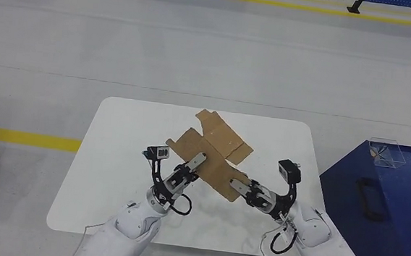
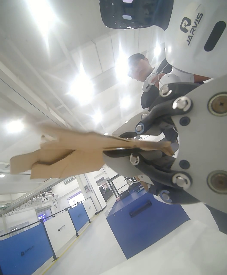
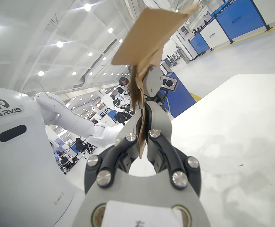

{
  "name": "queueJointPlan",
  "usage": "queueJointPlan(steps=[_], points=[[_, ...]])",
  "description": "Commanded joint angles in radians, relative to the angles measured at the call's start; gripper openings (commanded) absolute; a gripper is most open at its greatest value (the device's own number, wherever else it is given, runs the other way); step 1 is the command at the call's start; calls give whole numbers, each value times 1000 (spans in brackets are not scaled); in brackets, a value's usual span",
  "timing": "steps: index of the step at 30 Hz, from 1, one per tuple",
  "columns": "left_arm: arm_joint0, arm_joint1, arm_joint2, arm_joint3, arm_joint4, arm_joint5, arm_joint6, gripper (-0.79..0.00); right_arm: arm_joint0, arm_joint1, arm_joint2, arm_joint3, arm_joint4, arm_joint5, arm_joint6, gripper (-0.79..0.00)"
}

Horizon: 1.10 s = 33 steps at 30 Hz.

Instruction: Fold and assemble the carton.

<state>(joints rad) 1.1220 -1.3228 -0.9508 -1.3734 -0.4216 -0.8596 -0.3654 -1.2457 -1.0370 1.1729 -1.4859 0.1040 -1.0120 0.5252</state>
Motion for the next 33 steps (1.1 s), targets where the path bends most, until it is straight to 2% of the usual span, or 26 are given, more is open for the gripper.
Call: queueJointPlan(steps=[1, 8, 12, 18, 23, 29, 33], points=[[6, 8, -55, 12, 35, -7, 22, 0, -1, 5, 8, -4, 31, 13, 20, -785], [38, 51, -327, 8, 209, 91, 171, 0, -33, 39, 113, -110, -12, 92, 151, -785], [73, 64, -373, -80, 235, 131, 114, 0, -62, 61, 130, -188, -53, 160, 315, -785], [87, 67, -322, -171, 124, 157, -76, 0, -90, 82, 125, -274, -129, 194, 477, -785], [70, 68, -272, -192, 138, 164, -198, 0, -107, 98, 90, -327, -186, 209, 492, -785], [44, 75, -203, -184, 166, 286, -400, 0, -109, 119, 63, -349, -185, 195, 478, -785], [30, 80, -181, -165, 108, 347, -530, 0, -100, 131, 68, -339, -165, 184, 466, -785]])
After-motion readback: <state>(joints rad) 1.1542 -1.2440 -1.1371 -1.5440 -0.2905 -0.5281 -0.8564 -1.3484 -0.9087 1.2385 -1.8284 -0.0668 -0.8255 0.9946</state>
